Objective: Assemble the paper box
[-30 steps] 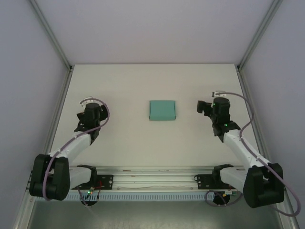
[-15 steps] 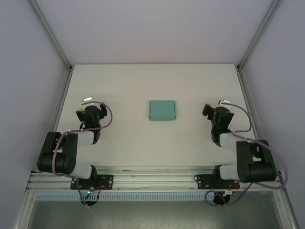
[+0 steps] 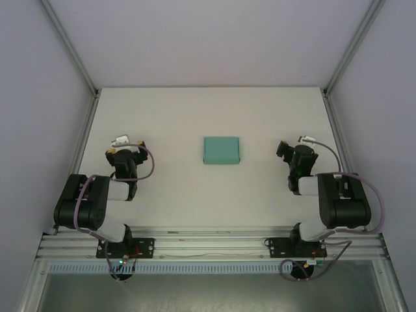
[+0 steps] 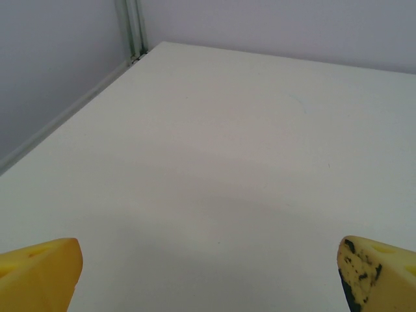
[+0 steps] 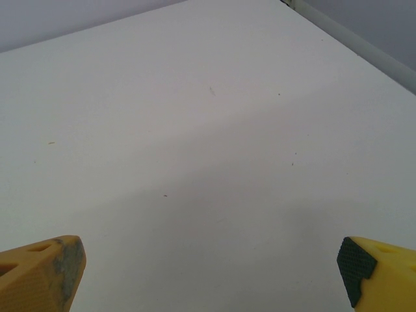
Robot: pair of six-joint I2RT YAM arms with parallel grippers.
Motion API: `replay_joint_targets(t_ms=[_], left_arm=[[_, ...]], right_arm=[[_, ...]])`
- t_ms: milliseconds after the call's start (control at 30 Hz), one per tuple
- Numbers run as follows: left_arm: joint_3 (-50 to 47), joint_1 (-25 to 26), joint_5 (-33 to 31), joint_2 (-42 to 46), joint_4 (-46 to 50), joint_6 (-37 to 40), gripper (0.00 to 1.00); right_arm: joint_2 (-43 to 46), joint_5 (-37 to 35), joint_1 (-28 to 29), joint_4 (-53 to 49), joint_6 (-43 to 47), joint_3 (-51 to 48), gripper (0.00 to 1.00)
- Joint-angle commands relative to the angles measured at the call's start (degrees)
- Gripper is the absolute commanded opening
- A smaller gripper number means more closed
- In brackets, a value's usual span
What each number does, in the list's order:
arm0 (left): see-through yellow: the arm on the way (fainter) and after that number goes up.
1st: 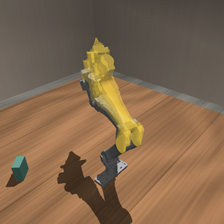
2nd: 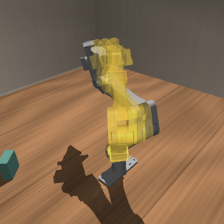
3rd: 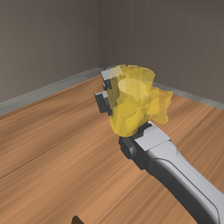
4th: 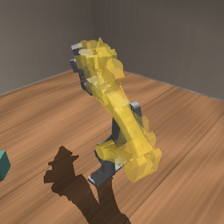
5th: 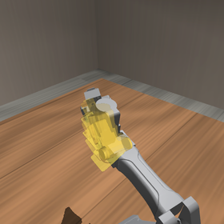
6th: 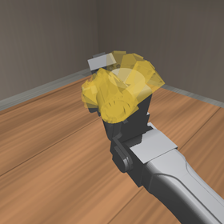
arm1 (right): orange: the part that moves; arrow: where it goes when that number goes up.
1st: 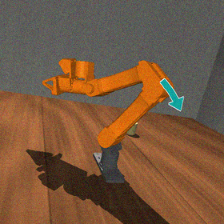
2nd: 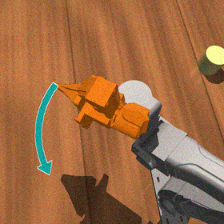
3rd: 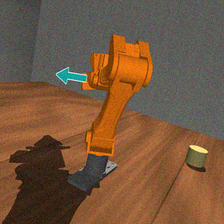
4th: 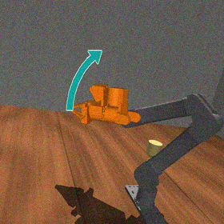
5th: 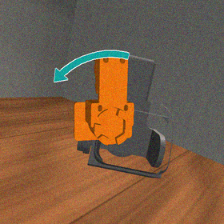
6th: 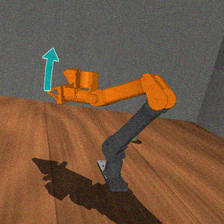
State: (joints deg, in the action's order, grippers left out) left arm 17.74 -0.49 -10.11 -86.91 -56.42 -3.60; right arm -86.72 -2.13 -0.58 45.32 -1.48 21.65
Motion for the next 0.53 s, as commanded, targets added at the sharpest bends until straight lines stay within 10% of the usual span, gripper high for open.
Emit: replay_joint_targets(t_ms=[0, 500], left_arm=[[-0.48, -0.30, 0.62, -0.24, -4.00, 0.86, 1.00], [0.19, -0.03, 0.48, 0.36, -1.81, 0.88, 1.00]], right_arm=[[0.82, -0.11, -0.12, 1.82, -0.31, 0.86, 1.00], [0.85, -0.07, -0.12, 1.79, -0.35, 0.98, 1.00]])
